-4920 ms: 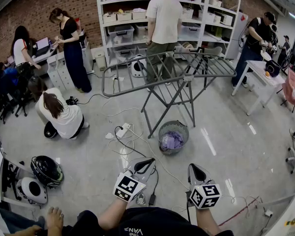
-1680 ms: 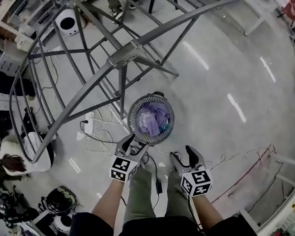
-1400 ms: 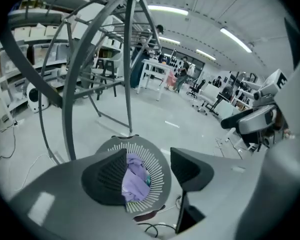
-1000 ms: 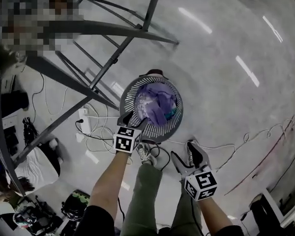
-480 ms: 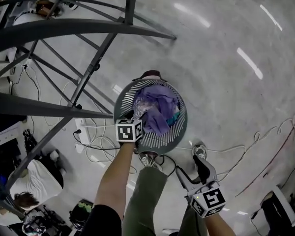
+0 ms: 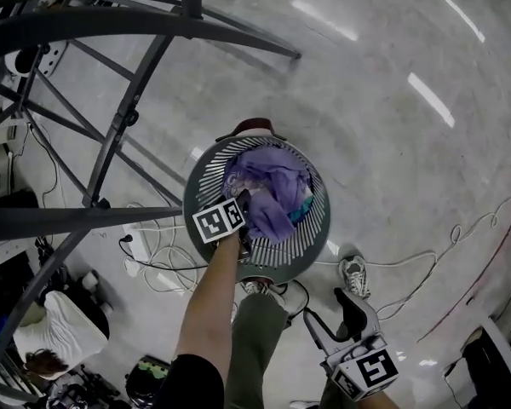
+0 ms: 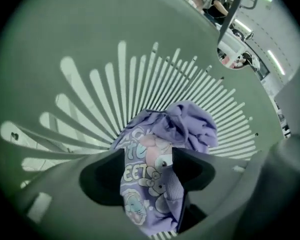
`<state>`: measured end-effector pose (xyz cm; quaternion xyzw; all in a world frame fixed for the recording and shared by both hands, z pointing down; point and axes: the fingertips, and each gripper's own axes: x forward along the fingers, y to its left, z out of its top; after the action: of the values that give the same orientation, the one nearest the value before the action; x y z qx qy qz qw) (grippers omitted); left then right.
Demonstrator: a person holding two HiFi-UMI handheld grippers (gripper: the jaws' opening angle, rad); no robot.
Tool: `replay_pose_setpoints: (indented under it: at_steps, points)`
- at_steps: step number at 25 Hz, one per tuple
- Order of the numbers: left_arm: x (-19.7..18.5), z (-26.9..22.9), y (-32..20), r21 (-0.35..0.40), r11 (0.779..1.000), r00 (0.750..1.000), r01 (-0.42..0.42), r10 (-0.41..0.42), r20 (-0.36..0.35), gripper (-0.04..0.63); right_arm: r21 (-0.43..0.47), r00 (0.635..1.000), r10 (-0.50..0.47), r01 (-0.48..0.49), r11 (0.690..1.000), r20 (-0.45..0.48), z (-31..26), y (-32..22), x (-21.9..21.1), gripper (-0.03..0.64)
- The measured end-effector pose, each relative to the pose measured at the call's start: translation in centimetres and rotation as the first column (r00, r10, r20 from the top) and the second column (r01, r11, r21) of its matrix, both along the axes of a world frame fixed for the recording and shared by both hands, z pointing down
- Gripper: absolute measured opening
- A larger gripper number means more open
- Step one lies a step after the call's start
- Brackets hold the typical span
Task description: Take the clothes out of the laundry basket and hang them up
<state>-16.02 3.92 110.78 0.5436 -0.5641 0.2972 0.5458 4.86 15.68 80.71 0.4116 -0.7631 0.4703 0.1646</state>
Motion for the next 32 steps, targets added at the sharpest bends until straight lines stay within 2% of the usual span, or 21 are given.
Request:
replay_pose_setpoints:
  at_steps: [6,9,12,15,18,20,23,27,32]
  points:
    - [0.7,2.9,1.1,-0.062,0.998,0.999,-0.027,0.026,-0.026,0.258,-0.015,1.000,-0.013,0.013,1.000,-0.018,1.6,0.6,0.2,0.265]
    - [1.4,2.5,0.8,-0.055,0.997,0.998,-0.054,0.052,-0.045,0.057,0.013,1.000,-0.003,0.003,1.000,-0.024,1.9,-0.3,0.6,0.262]
    - [1.9,0.7,0.4,-0.009,0.995,0.994,-0.095,0.095,-0.047,0.038,-0.004,1.000,0.011,-0.011,1.000,-0.021,1.8,-0.8,0.8,0.259]
    - [2.3,-1.9,0.2,0.060,0.994,0.994,-0.091,0.094,-0.047,0.035,-0.013,0.999,-0.013,0.012,1.000,-0.044,1.0,-1.4,0.8,0.258]
    - [3.2,-5.8,-0.4,0.160,0.978,0.990,-0.133,0.138,-0.021,0.032,0.008,0.998,-0.034,0.035,0.999,-0.044,-0.4,-2.2,0.7,0.255]
    - [4.0,-8.6,-0.4,0.229,0.955,0.982,-0.187,0.191,0.004,0.031,0.022,0.999,-0.041,0.042,0.999,-0.032,-1.3,-2.6,0.8,0.253]
    - [4.8,-12.8,0.2,0.309,0.910,0.961,-0.277,0.269,0.069,0.031,0.027,0.997,-0.069,0.070,0.997,-0.045,-2.2,-2.7,1.5,0.253]
    - [5.3,-18.4,1.3,0.386,0.836,0.921,-0.390,0.354,0.165,0.029,0.048,0.989,-0.131,0.135,0.990,-0.073,-3.7,-3.4,2.5,0.251]
    - [6.1,-25.2,2.9,0.463,0.745,0.876,-0.481,0.423,0.231,0.028,0.090,0.975,-0.189,0.199,0.976,-0.114,-4.7,-5.1,3.4,0.250]
